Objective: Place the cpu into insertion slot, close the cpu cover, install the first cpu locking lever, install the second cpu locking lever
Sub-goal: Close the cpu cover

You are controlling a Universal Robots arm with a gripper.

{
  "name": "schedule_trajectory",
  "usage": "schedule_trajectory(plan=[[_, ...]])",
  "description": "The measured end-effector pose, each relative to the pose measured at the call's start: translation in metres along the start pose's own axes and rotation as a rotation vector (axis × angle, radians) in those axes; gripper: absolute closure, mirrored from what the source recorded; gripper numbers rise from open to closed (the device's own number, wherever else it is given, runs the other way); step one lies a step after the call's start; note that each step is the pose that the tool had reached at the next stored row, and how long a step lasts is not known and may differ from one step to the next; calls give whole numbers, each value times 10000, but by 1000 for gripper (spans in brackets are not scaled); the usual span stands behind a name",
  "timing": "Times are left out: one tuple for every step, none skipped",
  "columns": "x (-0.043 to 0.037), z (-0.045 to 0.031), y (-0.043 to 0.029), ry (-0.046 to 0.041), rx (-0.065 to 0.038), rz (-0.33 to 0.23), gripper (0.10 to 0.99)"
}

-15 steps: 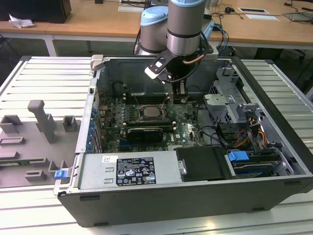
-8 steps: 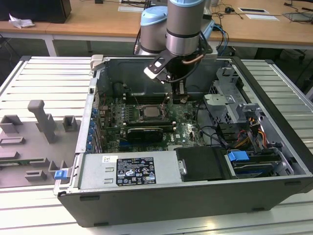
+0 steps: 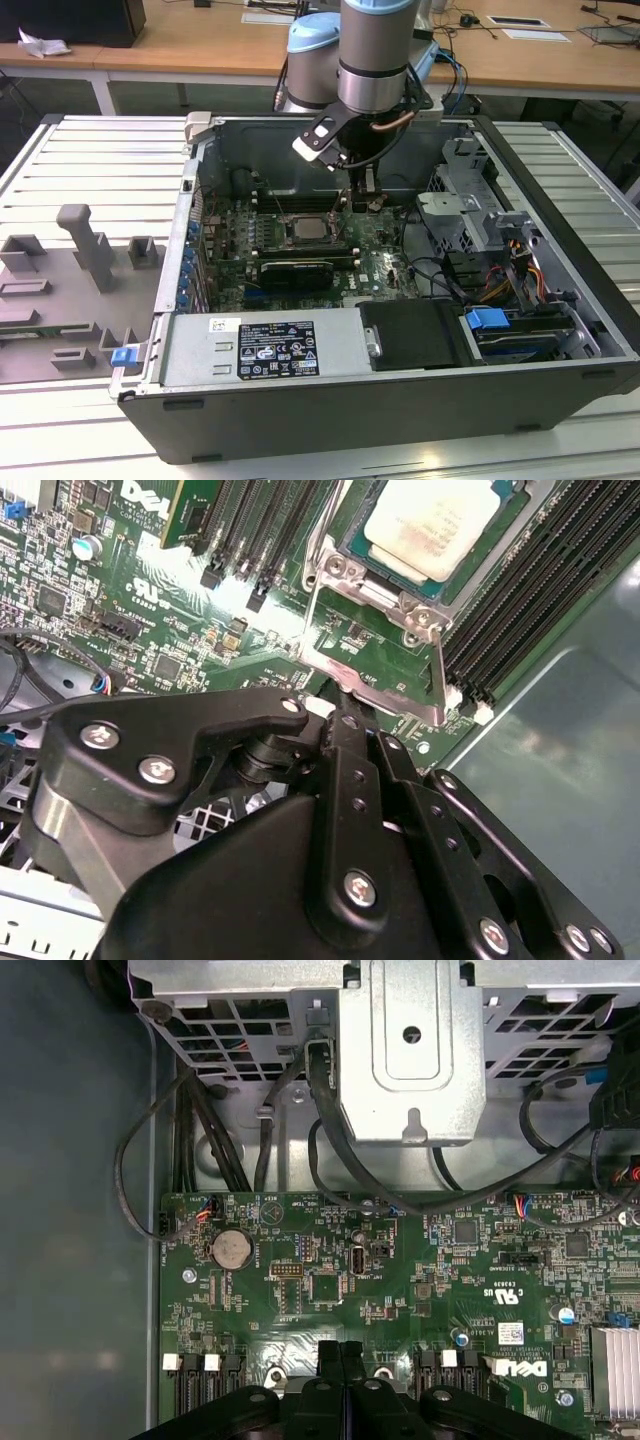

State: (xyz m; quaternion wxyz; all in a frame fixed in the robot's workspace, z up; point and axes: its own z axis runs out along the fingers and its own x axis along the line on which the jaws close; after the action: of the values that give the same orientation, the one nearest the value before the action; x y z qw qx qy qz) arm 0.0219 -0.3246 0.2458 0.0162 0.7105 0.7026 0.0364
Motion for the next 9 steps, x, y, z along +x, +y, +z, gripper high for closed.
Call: schedule_trajectory(plan=[[0, 0, 0, 0, -1, -1, 980], [0, 0, -3, 0, 0, 0, 980], [0, 0, -4, 0, 0, 0, 980], [0, 0, -5, 0, 0, 0, 980], [0, -1, -7, 0, 0, 0, 980], [0, -1, -8, 0, 0, 0, 980], [0, -1, -10, 0, 0, -1, 980], [0, -1, -13, 0, 0, 0, 980], [0, -1, -14, 0, 0, 1, 980]])
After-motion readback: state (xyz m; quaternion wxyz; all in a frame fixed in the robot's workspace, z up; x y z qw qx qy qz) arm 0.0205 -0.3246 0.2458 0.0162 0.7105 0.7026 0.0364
